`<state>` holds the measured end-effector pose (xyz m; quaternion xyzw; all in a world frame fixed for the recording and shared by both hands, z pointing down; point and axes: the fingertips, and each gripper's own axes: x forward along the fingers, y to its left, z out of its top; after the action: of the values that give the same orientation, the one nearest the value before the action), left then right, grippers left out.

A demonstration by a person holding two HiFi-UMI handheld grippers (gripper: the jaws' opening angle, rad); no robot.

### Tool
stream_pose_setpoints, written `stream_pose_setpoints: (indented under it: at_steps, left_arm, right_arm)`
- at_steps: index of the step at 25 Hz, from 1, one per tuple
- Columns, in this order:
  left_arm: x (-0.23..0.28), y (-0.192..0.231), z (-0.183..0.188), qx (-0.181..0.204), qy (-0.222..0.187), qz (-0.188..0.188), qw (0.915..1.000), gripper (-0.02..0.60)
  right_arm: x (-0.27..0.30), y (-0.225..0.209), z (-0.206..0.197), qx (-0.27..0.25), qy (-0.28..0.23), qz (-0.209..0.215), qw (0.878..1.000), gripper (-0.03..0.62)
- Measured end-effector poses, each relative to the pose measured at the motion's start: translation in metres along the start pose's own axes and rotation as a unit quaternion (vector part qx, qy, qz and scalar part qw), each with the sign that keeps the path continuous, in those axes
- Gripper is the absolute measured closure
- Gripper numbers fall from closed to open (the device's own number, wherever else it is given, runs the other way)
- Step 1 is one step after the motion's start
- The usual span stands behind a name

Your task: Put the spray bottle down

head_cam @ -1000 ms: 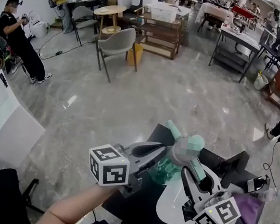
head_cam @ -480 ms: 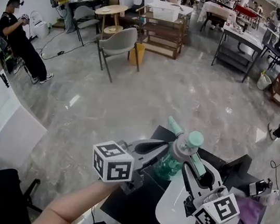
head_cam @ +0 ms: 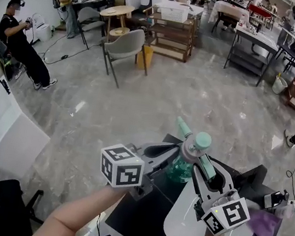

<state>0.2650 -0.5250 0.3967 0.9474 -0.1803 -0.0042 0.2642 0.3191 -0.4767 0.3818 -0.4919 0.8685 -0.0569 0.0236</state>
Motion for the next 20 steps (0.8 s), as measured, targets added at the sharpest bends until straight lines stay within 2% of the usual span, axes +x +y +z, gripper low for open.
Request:
stream_pose_setpoints:
  at_steps: [14, 20]
  left_arm:
    - [0.004, 0.014, 0.004, -0.011, -0.002, 0.004, 0.9999, 0.568]
    - [0.002, 0.013, 0.004, -0.011, -0.001, 0.002, 0.9999, 0.568]
  right_arm:
    - [0.010, -0.005, 0.000, 0.011, -0.001, 0.013, 1.000, 0.484]
    - [0.013, -0.004, 0.001, 0.008, 0.001, 0.003, 1.000, 0.484]
